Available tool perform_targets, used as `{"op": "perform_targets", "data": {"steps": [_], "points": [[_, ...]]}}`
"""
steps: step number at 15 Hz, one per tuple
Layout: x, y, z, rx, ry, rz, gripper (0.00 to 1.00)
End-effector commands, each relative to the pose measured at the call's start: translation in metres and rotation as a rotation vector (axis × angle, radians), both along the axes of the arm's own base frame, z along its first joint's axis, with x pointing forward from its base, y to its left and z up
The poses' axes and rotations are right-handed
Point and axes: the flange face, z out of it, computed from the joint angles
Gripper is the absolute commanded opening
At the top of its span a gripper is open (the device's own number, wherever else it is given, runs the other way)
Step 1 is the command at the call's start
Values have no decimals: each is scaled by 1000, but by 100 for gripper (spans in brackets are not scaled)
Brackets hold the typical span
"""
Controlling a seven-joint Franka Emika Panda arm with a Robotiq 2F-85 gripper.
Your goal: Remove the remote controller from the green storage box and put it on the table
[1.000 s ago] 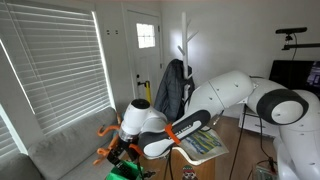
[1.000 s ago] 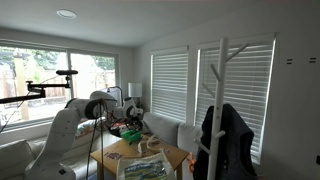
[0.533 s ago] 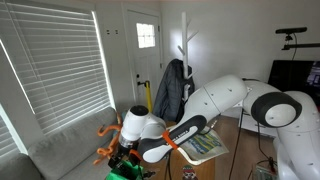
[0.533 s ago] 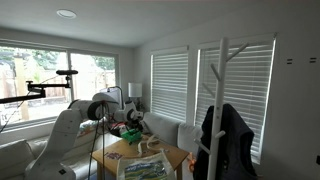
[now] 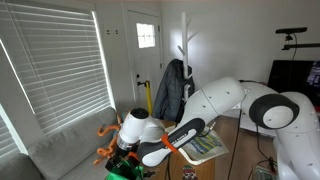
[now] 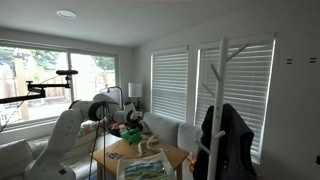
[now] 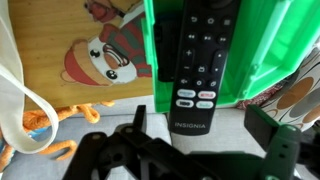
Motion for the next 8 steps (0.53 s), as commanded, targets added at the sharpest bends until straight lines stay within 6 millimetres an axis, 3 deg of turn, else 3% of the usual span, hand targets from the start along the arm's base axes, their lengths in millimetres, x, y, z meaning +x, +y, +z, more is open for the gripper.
{"op": "perform_targets", "data": {"steps": [1, 8], "points": [[3, 1, 5, -8, -38, 24, 100], [11, -2, 1, 2, -75, 42, 98]]}}
